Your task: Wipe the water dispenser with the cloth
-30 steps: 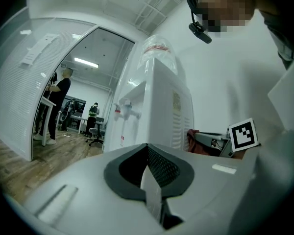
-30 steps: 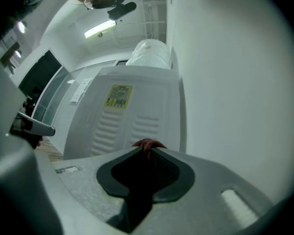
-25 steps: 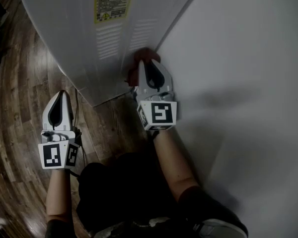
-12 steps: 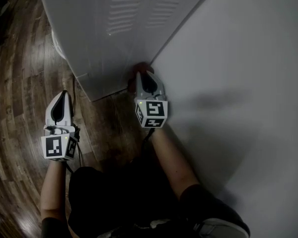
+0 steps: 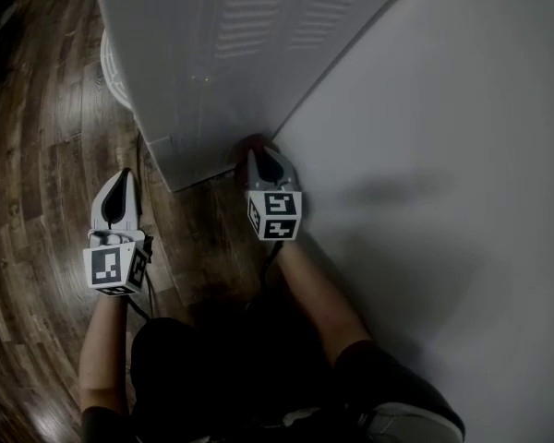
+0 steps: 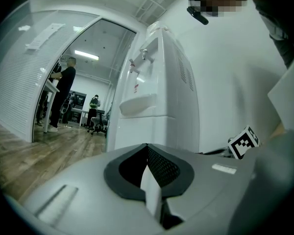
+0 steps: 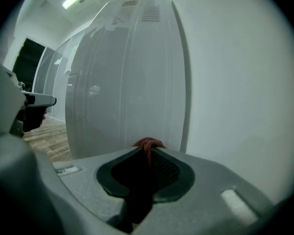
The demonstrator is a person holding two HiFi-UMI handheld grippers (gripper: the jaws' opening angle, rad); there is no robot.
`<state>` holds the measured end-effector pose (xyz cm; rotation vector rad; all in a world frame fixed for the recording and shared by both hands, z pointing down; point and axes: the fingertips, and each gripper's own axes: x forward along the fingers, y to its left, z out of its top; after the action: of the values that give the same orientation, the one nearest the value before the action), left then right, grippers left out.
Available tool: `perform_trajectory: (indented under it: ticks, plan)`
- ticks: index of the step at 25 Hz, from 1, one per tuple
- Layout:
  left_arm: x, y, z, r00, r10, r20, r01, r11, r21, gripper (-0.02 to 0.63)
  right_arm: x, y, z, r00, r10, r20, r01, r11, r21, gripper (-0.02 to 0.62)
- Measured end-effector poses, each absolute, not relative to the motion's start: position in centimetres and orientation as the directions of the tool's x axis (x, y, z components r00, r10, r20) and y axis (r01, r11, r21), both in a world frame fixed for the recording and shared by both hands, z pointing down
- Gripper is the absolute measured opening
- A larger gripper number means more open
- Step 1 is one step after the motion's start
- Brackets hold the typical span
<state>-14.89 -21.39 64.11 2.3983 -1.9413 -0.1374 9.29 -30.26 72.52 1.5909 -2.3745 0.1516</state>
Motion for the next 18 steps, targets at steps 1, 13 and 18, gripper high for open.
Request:
perform_trajectory:
  ticks: [1, 13, 18]
  plan:
    - [-15.0, -21.5, 63.1, 0.214, -0.976, -0.05, -0.972, -0.218, 0.092, 0.018, 9.3, -30.1, 71.2, -0.358, -0.896, 0.261, -0.919, 0.388, 0.073, 0.043]
    - [-14.1, -20.1, 38.2, 0.286, -0.922, -0.263, -0.939, -0.324, 0.115, 0.018, 5.8, -24.9, 33.3, -0.499, -0.807, -0.314, -0.866, 0.454, 0.21, 0.043]
    - [-14.2, -19.3, 28.2, 0.304, -0.879, -0.367, -0.938, -0.343, 0.043, 0.018, 5.1, -24.0, 21.3, -0.493, -0.746, -0.448, -0.87, 0.419, 0.26, 0.043]
